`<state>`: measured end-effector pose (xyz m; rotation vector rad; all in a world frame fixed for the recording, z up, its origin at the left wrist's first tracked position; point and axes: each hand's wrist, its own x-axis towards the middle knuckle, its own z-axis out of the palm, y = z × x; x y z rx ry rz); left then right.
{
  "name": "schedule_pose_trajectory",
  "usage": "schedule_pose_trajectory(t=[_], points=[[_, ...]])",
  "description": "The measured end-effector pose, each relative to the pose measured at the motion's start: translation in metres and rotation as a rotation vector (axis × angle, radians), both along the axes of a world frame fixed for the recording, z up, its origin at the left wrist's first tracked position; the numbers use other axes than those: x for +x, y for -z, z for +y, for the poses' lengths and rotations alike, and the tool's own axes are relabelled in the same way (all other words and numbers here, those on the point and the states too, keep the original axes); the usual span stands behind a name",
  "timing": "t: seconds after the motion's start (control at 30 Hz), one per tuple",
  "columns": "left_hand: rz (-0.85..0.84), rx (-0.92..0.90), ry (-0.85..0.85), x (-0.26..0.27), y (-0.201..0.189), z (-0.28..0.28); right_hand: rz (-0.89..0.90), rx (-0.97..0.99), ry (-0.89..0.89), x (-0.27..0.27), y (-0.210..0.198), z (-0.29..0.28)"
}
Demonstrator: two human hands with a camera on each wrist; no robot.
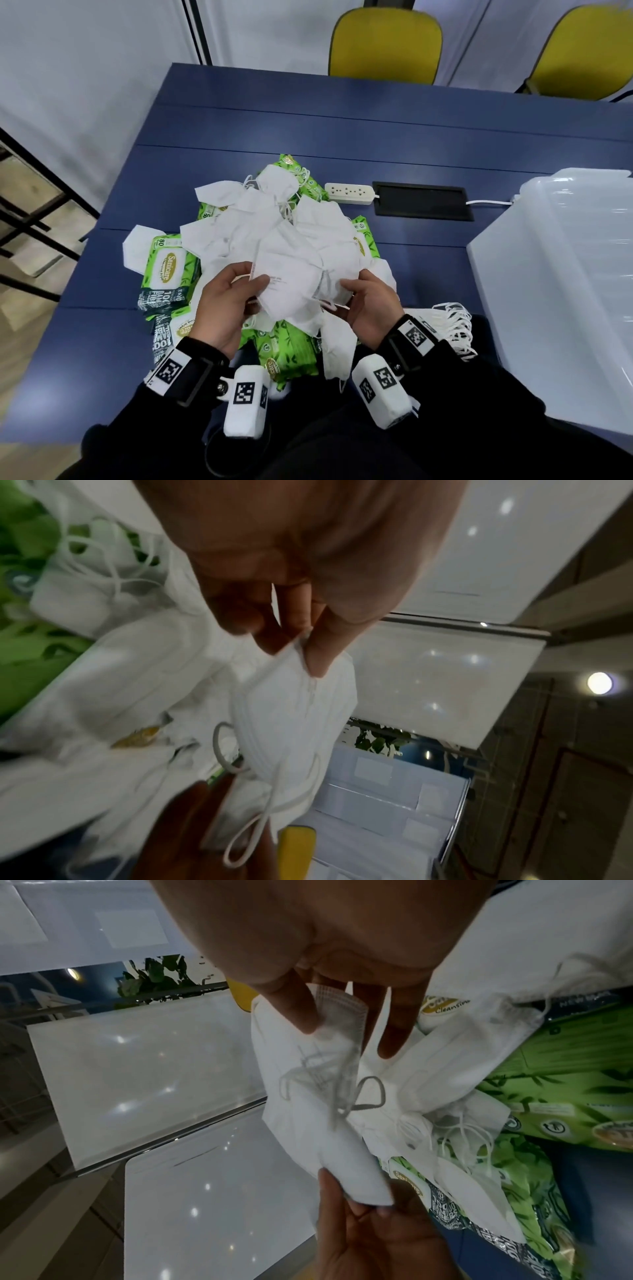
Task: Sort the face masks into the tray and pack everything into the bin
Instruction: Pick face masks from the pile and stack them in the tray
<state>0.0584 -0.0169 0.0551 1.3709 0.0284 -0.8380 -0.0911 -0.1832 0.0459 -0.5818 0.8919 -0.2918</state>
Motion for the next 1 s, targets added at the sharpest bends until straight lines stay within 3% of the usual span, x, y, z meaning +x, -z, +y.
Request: schedule_pose_trajectory(t=[0.13,0.2,0.37,0.53,0.73,0.83,1.0], points=[[0.279,-0.257,0.056,-0.009,-0.008,0.003,0.031,-0.025,0.033,0.008,0.002,0.013],[0.338,-0.322,0.051,-0.013,-0.007,0.002,0.005,-0.005,0.040,0.012,0.001,0.020],[0.075,-0.042,0.059,-0.017,0.014,-0.002,-0.086,-0.023,-0.099,0.016,-0.007,0.035],[0.035,-0.050,0.050,-0.006,0.017,0.002,-0.004,-0.061,-0.239,0.013,-0.001,0.040],[-0.147,0.024,0.035,0.008,0.027,0.008,0.009,0.035,-0.112,0.016,-0.002,0.024],[-0.258,0.063,0.064,0.012,0.028,0.012,0.060,-0.137,-0.178,0.019,-0.001,0.019],[-0.362,0.071,0.196,0.011,0.025,0.013,0.154,-0.641,-0.539,0.029,0.007,0.019]])
